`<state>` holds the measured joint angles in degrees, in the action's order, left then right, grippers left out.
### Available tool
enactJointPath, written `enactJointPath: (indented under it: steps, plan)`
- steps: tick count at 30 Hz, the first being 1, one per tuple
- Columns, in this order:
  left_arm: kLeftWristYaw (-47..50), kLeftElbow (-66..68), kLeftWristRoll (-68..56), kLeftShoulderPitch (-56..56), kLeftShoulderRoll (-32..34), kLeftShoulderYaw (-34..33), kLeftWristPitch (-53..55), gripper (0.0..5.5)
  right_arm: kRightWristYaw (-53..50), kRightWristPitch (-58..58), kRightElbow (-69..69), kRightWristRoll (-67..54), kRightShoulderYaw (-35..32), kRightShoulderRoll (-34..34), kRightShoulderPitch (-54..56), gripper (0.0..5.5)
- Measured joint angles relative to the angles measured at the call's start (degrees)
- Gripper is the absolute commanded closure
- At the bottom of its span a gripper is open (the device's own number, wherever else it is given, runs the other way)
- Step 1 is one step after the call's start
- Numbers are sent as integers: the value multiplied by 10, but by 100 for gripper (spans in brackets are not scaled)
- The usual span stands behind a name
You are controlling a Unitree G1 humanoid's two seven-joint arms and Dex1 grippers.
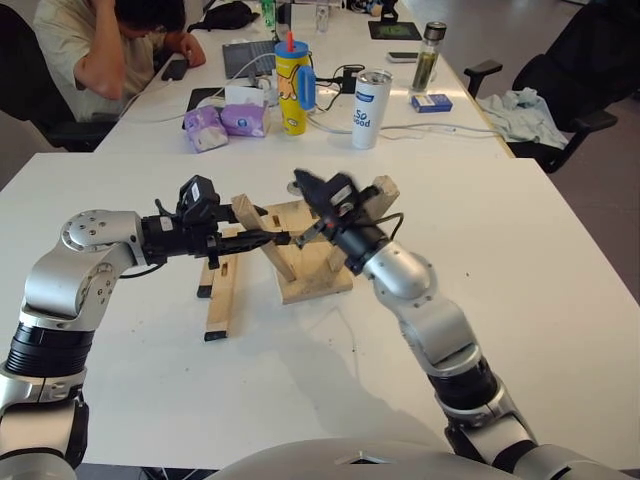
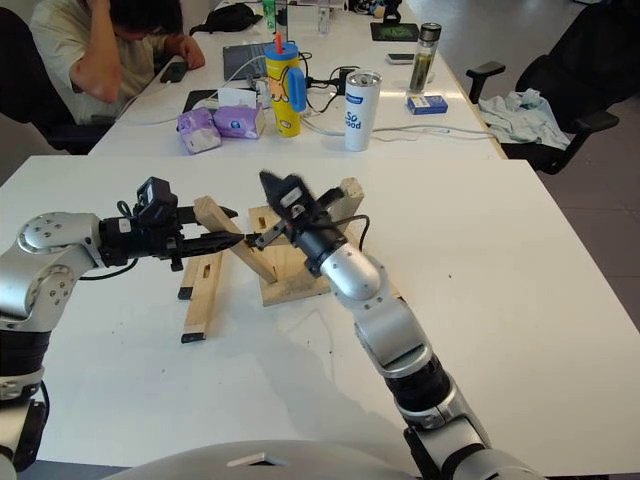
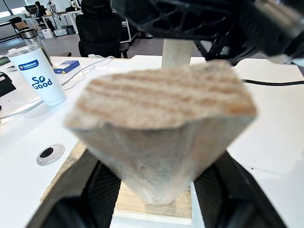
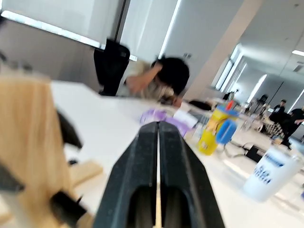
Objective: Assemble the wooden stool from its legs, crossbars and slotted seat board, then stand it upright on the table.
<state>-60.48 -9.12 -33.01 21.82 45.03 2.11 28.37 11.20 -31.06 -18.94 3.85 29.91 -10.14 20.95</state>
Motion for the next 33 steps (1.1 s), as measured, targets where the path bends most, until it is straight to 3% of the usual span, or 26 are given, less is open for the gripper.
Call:
enactJointPath:
  steps: [3, 10, 15, 21, 25, 33]
  plan:
    - [-1, 7, 2, 4, -5, 4, -3, 347, 5, -15, 17, 25, 27, -13, 3, 549]
    - [4, 15, 12, 2, -19, 7, -15, 347, 27, -13, 35, 22, 19, -15, 13, 549]
    - [11, 13, 17, -12, -44, 13, -53, 347, 48, 68, 9, -85, -73, 26, -85, 549]
    - [1, 23, 17, -14, -46, 7, -70, 347, 129, 68, -109, -215, -156, -18, -191, 549]
    - [-21, 43, 20, -1, -40, 9, -76, 347, 128, 39, -53, -223, -163, -29, -214, 549]
    - [-94, 143, 52, 92, -39, 52, -107, 347, 99, -1, 110, -188, -136, 17, -171, 549]
